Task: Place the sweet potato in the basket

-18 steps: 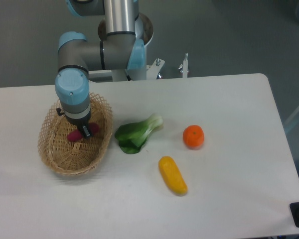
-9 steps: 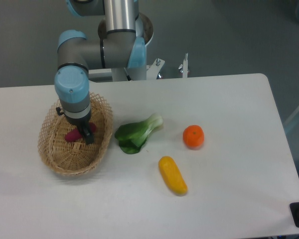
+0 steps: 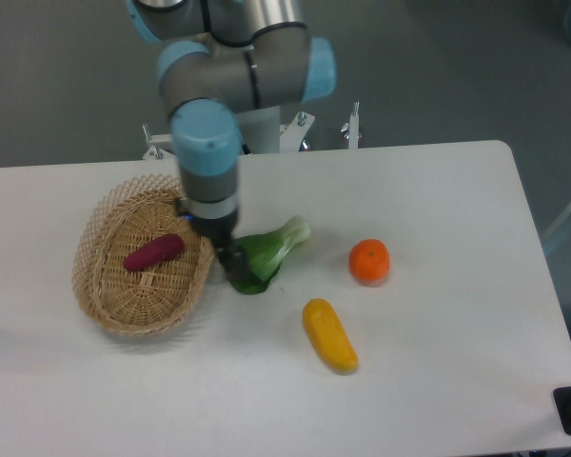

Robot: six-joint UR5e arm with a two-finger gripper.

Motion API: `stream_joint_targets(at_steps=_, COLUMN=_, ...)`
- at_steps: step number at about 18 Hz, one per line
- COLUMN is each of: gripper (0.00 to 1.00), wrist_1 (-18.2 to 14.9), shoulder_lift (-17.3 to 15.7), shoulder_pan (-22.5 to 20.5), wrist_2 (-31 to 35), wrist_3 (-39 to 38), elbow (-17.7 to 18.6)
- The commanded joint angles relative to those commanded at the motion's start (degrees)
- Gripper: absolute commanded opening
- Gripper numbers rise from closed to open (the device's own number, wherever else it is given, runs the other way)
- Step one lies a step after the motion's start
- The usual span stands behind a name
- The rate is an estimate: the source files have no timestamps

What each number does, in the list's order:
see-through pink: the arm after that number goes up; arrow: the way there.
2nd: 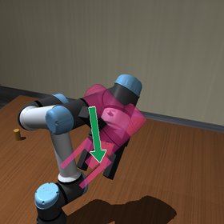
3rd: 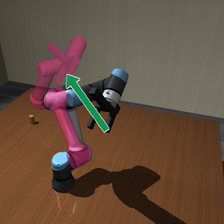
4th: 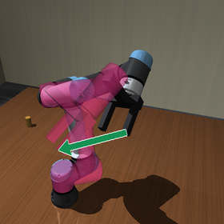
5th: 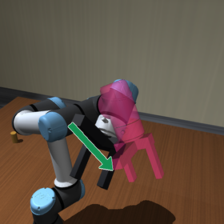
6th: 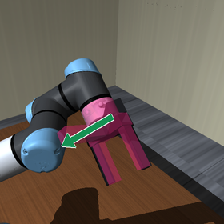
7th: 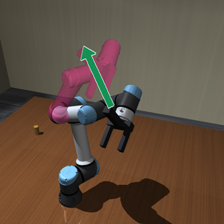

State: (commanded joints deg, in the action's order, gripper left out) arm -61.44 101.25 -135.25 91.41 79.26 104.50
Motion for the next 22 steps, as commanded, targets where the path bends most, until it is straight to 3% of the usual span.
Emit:
stream_joint_targets(at_steps=4, gripper=1.0, wrist_1=-0.17, shoulder_lift=1.23, shoulder_pan=-6.42, wrist_2=-0.53, wrist_3=9.66, elbow=-2.37)
stream_joint_targets(at_steps=6, gripper=1.0, wrist_1=0.17, shoulder_lift=3.33, shoulder_pan=-9.58, wrist_2=-0.53, wrist_3=11.35, elbow=-3.77)
stream_joint_targets(at_steps=8, gripper=1.0, wrist_1=0.79, shoulder_lift=7.45, shoulder_pan=-12.31, wrist_2=-0.62, wrist_3=13.19, elbow=-6.75)
stream_joint_targets(at_steps=11, gripper=1.0, wrist_1=0.88, shoulder_lift=10.1, shoulder_pan=-13.81, wrist_2=-3.24, wrist_3=13.55, elbow=-11.86)
stream_joint_targets(at_steps=22, gripper=1.0, wrist_1=1.58, shoulder_lift=12.48, shoulder_pan=-18.38, wrist_2=-4.66, wrist_3=15.22, elbow=-14.42)
